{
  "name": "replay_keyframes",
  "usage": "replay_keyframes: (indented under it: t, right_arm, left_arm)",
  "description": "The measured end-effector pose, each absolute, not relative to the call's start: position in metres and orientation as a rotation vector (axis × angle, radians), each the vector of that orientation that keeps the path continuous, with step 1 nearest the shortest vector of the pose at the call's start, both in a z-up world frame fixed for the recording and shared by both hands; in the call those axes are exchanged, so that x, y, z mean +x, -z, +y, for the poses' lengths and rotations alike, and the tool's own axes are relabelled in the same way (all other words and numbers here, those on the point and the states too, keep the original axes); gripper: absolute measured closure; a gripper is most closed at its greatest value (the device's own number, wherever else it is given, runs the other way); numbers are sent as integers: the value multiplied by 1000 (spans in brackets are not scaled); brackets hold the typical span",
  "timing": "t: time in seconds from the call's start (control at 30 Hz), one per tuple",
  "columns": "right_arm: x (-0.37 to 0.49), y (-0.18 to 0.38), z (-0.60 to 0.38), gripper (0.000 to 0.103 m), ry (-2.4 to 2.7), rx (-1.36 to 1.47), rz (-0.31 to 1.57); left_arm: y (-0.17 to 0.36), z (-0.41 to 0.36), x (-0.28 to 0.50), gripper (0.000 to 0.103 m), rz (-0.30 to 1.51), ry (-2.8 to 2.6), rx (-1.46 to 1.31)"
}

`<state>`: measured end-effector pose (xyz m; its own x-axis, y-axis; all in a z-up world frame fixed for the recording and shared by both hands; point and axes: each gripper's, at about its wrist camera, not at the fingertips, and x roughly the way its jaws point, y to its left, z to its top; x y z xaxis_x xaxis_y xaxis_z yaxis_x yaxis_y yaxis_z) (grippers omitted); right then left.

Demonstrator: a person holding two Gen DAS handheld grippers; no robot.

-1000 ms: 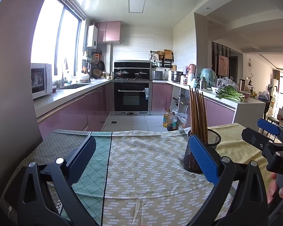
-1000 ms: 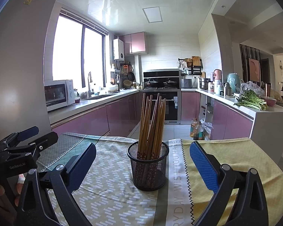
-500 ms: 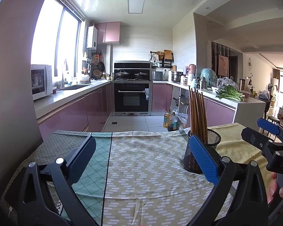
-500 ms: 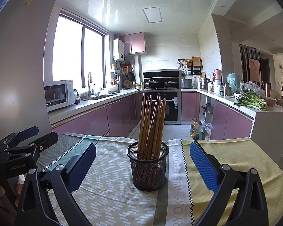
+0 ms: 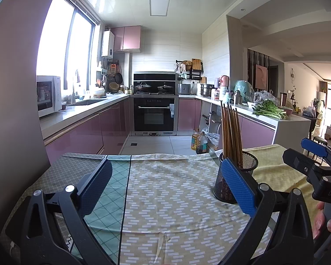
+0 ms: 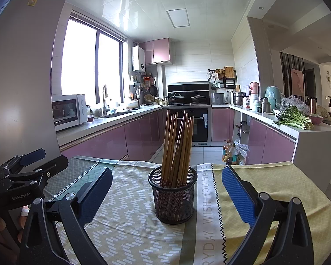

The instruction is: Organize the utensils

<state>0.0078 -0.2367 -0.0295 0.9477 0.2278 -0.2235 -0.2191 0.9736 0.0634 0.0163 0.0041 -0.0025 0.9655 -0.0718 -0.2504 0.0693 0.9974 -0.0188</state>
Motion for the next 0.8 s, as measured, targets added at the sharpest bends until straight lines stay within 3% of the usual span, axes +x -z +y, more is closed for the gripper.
replay_keyframes:
  t: [0.53, 0.8]
  right_arm:
    - [8, 31, -238, 7, -227, 43, 236]
    - [32, 50, -267, 7, -157, 14, 352]
  left_arm:
    - [5, 5, 17, 5, 250, 70, -18]
    - [26, 20, 49, 5, 420, 69, -40]
